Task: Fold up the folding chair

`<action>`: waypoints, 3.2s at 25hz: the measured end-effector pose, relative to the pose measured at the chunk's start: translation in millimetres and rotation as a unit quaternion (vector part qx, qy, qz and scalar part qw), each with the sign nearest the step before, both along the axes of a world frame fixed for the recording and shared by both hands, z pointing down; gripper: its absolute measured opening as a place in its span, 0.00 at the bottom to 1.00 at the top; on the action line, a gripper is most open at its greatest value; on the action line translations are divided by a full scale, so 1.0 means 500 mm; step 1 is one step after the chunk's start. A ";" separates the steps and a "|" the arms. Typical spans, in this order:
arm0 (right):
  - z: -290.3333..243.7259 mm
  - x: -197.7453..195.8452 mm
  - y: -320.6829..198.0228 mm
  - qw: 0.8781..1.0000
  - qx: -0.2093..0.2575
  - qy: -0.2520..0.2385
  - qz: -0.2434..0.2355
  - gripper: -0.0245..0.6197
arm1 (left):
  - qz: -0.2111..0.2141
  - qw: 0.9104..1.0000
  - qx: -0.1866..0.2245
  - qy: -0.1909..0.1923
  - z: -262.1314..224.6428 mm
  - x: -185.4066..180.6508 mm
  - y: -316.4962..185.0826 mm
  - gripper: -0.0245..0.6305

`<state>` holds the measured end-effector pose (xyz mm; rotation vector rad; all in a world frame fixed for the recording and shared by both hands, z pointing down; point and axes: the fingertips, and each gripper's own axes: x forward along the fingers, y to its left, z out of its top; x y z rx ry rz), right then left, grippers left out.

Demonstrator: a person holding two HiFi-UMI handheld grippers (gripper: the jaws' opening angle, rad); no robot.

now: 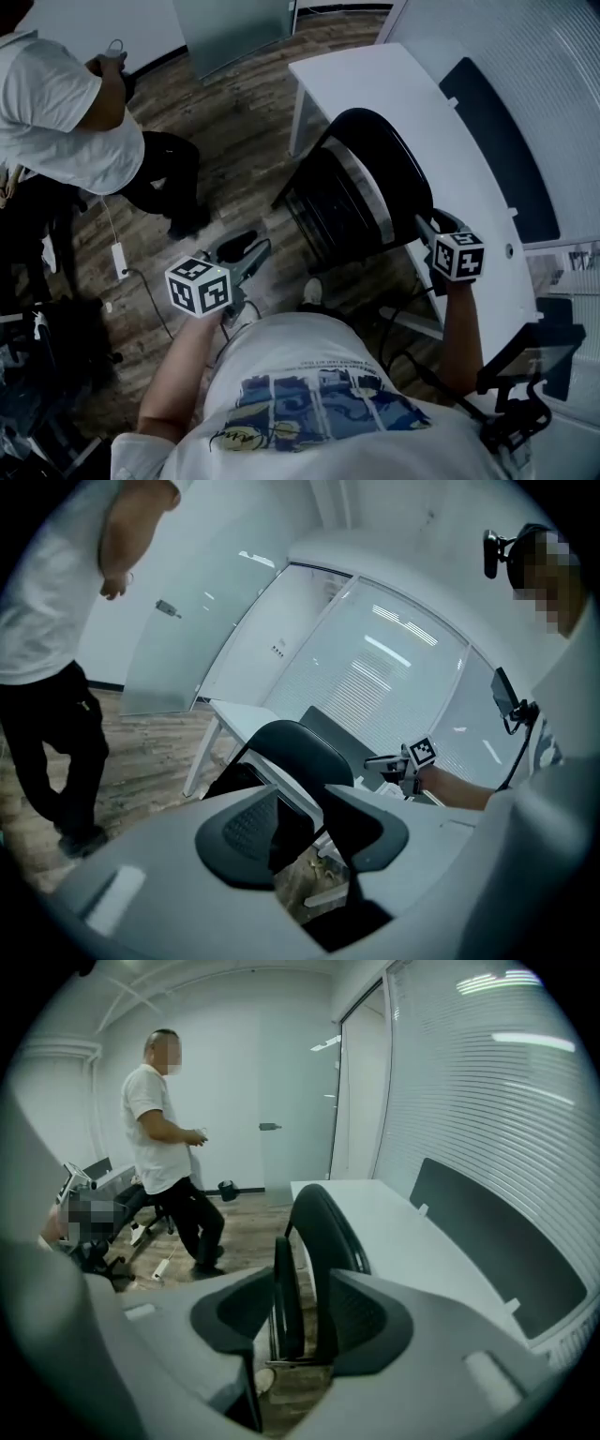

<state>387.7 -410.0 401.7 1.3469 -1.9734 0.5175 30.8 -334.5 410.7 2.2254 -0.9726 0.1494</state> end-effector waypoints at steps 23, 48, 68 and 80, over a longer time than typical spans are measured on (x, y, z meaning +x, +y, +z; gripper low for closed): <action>-0.010 -0.339 0.326 0.998 0.010 -0.039 -0.040 0.04 | 0.089 0.994 0.013 -0.058 0.014 -0.078 0.140 0.04; -0.058 -0.355 0.989 0.991 0.078 -0.113 -0.008 0.04 | 0.139 0.985 0.060 -0.087 -0.108 -0.028 0.756 0.04; -0.124 -0.542 1.146 0.988 0.105 -0.105 0.028 0.04 | 0.207 0.972 0.078 -0.081 -0.155 -0.166 0.885 0.04; -0.169 -0.781 1.286 0.988 0.119 -0.083 0.058 0.04 | 0.266 0.958 0.093 -0.048 -0.173 -0.359 1.011 0.04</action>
